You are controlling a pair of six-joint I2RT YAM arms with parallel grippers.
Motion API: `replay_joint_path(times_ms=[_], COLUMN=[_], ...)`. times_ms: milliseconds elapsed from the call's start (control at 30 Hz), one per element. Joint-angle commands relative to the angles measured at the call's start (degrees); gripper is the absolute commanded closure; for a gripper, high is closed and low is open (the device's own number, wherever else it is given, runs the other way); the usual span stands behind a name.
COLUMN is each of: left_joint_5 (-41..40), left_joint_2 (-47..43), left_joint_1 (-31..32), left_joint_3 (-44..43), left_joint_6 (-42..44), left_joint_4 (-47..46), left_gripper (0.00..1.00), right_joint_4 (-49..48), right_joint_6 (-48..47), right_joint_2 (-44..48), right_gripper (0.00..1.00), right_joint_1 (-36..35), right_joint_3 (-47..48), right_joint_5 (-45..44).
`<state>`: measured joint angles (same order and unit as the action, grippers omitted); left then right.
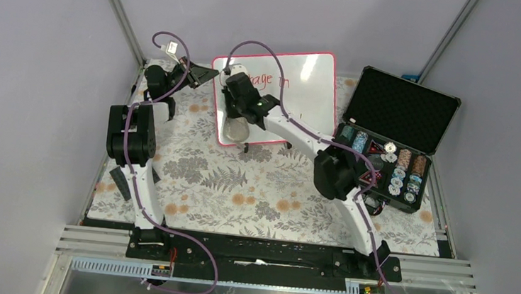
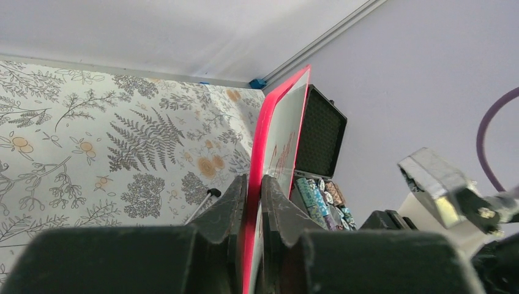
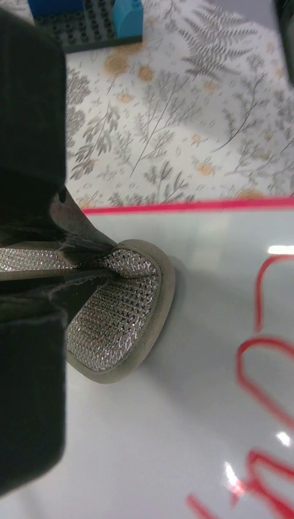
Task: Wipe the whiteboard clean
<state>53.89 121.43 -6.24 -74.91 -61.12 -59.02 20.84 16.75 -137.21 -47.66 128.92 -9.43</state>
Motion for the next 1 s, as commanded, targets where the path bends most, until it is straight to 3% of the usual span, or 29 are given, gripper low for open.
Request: replay_joint_path(times_ms=[0,200,367,533,833,967], left_joint_5=[0.4,0.4,0.5,0.4,0.3,0.1], left_joint_2=[-4.2,-4.4,-4.3,-4.9,-5.3,-5.4], left_joint_1=[1.3,1.2,1.3,1.5,1.8,1.8], left_joint_3=[0.6,0.3,-0.1,0.2,0.1,0.0], left_joint_6=[2.2,3.9,4.5,5.9,7.0,7.2], left_joint_4=[0.9,3.0,3.7,5.3,6.5,7.1], left_gripper=[1.00,1.00,1.00,1.00,1.00,1.00], right_joint_4=[-4.2,-11.0,-9.4,-6.9,8.2,7.3], right_joint_6=[0.1,0.8,-0.2,0.1,-0.7,-1.3], right_joint_2=[9.6,18.6,17.8,11.6,-7.6,-7.1], right_gripper=[1.00,1.00,1.00,1.00,1.00,1.00], right_joint_1=[6.2,13.4,12.9,7.6,-1.7,-1.8], right_joint_3=[-13.6,-30.7,-29.5,-19.8,15.2,15.5], right_joint_5=[-1.4,-3.1,-3.8,-2.2,1.8,0.9])
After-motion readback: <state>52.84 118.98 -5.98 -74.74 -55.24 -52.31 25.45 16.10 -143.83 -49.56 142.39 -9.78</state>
